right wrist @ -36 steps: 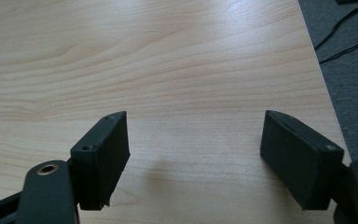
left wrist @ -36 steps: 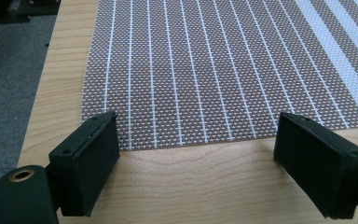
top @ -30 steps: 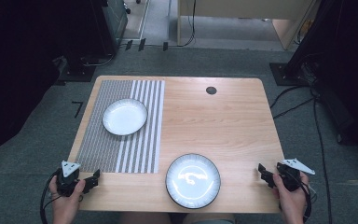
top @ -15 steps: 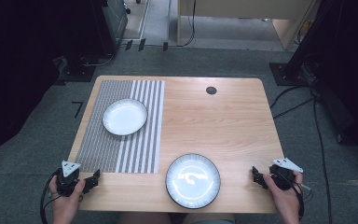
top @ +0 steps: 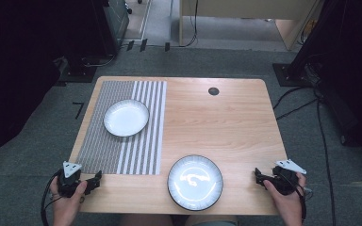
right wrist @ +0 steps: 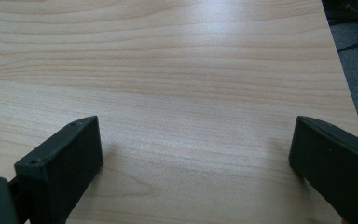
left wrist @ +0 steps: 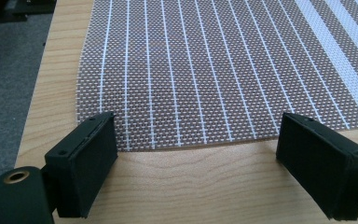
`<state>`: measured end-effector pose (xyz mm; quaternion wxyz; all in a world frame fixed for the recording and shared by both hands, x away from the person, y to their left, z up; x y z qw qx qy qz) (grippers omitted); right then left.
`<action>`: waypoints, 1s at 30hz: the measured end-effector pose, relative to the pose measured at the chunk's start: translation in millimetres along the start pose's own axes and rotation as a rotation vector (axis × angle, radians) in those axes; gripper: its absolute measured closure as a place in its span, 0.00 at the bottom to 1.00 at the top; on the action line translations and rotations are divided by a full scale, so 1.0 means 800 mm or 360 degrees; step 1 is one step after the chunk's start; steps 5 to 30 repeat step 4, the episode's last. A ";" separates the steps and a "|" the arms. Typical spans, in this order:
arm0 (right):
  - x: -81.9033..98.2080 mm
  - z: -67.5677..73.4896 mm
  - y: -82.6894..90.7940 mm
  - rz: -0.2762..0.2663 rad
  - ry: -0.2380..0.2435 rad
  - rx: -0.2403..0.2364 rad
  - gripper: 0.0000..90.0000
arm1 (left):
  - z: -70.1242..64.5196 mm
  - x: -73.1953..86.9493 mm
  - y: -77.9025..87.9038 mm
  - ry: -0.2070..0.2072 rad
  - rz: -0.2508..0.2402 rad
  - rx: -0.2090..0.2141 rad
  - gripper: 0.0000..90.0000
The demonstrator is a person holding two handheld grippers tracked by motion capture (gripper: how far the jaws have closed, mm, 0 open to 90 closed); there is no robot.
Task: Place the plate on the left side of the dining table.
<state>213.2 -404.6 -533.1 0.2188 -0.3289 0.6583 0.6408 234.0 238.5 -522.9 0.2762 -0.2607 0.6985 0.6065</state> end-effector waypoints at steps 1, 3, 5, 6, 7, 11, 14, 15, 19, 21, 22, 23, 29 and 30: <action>0.000 0.000 0.000 0.0000 0.0000 0.0000 0.03 | 0.000 0.000 0.000 0.0001 -0.0001 0.0000 0.13; 0.000 0.000 0.000 0.0000 0.0000 0.0000 0.03 | 0.000 0.000 0.000 0.0002 -0.0006 0.0000 0.13; 0.000 0.000 0.000 0.0000 0.0000 0.0000 0.03 | 0.000 0.000 0.000 0.0002 -0.0005 0.0000 0.13; 0.000 0.000 0.000 0.0000 0.0000 0.0000 0.03 | 0.000 0.000 0.000 0.0002 -0.0005 0.0000 0.13; 0.000 0.000 0.000 0.0000 0.0000 0.0000 0.03 | 0.000 0.000 0.000 0.0002 -0.0005 0.0000 0.13; 0.000 0.000 0.000 0.0000 0.0000 0.0000 0.03 | 0.000 0.000 0.000 0.0002 -0.0005 0.0000 0.13; 0.000 0.000 0.000 0.0000 0.0000 0.0000 0.03 | 0.000 0.000 0.000 0.0002 -0.0005 0.0000 0.13; 0.000 0.000 0.000 0.0000 0.0000 0.0000 0.03 | 0.000 0.000 0.000 0.0002 -0.0005 0.0000 0.13; 0.000 0.000 0.000 0.0000 0.0000 0.0000 0.03 | 0.000 0.000 0.000 0.0002 -0.0005 0.0000 0.13; 0.000 0.000 0.000 0.0000 0.0000 0.0000 0.03 | 0.000 0.000 0.000 0.0002 -0.0005 0.0000 0.13; 0.000 0.000 0.000 0.0000 0.0000 0.0000 0.03 | 0.000 0.000 0.000 0.0002 -0.0005 0.0000 0.13; 0.000 0.000 0.000 0.0000 0.0000 0.0000 0.03 | 0.000 0.000 0.000 0.0002 -0.0005 0.0000 0.13; 0.000 0.000 0.000 0.0000 0.0000 0.0000 0.03 | 0.000 0.000 0.000 0.0002 -0.0005 0.0000 0.13; 0.000 0.000 0.000 0.0000 0.0000 0.0000 0.03 | 0.000 0.000 0.000 0.0002 -0.0005 0.0000 0.13</action>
Point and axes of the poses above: each handheld gripper's, and its own axes: y roughly backward along the jaws, x roughly out of its underside, z roughly to its left, the point moved 1 cm from there along -y, roughly forward along the jaws, and after that the axes turned 9 degrees about y, right-handed, at the moved point
